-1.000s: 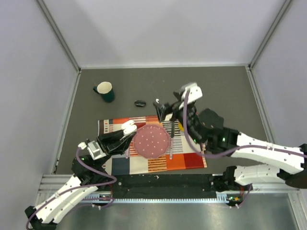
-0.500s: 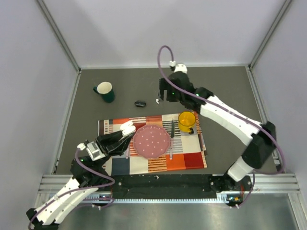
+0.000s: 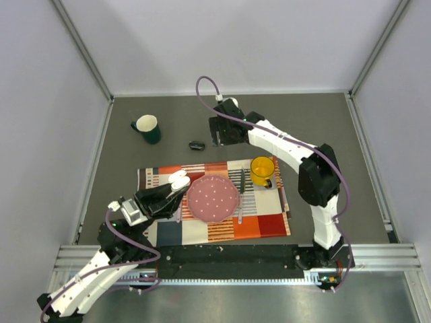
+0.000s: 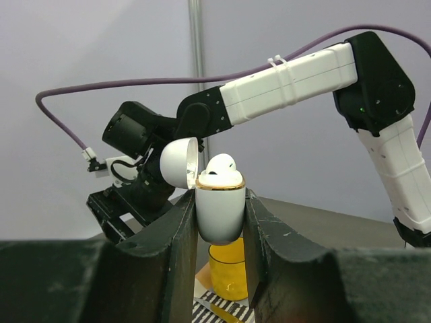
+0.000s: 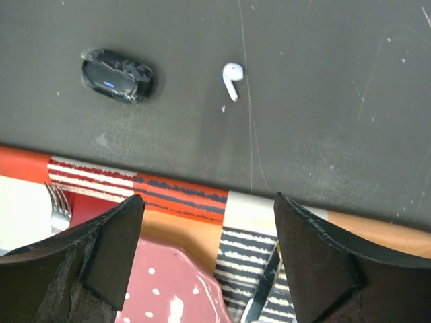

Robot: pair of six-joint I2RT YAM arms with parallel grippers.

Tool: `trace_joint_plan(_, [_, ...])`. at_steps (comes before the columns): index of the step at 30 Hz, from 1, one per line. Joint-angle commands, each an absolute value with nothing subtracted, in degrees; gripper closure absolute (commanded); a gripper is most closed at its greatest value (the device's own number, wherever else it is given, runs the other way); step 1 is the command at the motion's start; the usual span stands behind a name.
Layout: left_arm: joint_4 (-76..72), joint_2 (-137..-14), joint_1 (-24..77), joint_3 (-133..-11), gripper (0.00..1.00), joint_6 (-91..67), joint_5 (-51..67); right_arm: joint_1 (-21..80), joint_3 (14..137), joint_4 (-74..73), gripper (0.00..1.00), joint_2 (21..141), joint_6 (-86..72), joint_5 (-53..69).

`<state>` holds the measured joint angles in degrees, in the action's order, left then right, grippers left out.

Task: Insert the wireless bluetooth earbuds into the charging case
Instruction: Pick up the earbud from the center of the board.

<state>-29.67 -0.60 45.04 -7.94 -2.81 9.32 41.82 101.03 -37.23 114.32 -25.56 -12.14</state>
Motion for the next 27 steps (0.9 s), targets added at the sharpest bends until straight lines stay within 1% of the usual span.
trace_joint_plan(1, [-29.71, 1.76, 45.0, -10.81, 1.0, -1.93, 8.7, 40.61, 109.06, -39.37, 0.24, 119.6, -24.87, -11.34])
trace_joint_plan(9, [-27.16, 3.86, 45.0, -11.25, 1.0, -1.14, 7.65, 39.11, 119.17, -41.57, 0.32, 129.01, -24.79, -11.08])
trace_joint_plan(10, [-26.81, 3.95, 45.0, -11.34, 1.0, -1.14, 7.65, 38.85, 119.96, -41.66, 0.35, 129.81, -24.96, -10.73])
trace_joint_plan(12, [-26.37, 4.31, 45.0, -11.43, 1.0, -1.05, 7.47, 38.41, 122.34, -41.84, 0.39, 132.09, -25.05, -9.5])
trace_joint_plan(13, [-26.28, 4.39, 45.0, -11.43, 1.0, -0.97, 7.56, 38.23, 123.04, -41.92, 0.42, 132.8, -25.14, -9.41])
trace_joint_plan(14, [-26.19, 4.57, 45.0, -11.43, 1.0, -0.97, 7.3, 38.15, 124.61, -42.01, 0.44, 134.19, -24.79, -9.49])
trace_joint_plan(20, [-25.58, 4.75, 45.0, -11.51, 1.0, -0.88, 7.12, 37.71, 129.1, -42.54, 0.45, 139.38, -23.56, -9.84])
trace_joint_plan(27, [-25.14, 4.75, 45.0, -11.6, 1.0, -0.79, 6.42, 37.18, 131.57, -42.71, 0.49, 142.47, -23.12, -10.02])
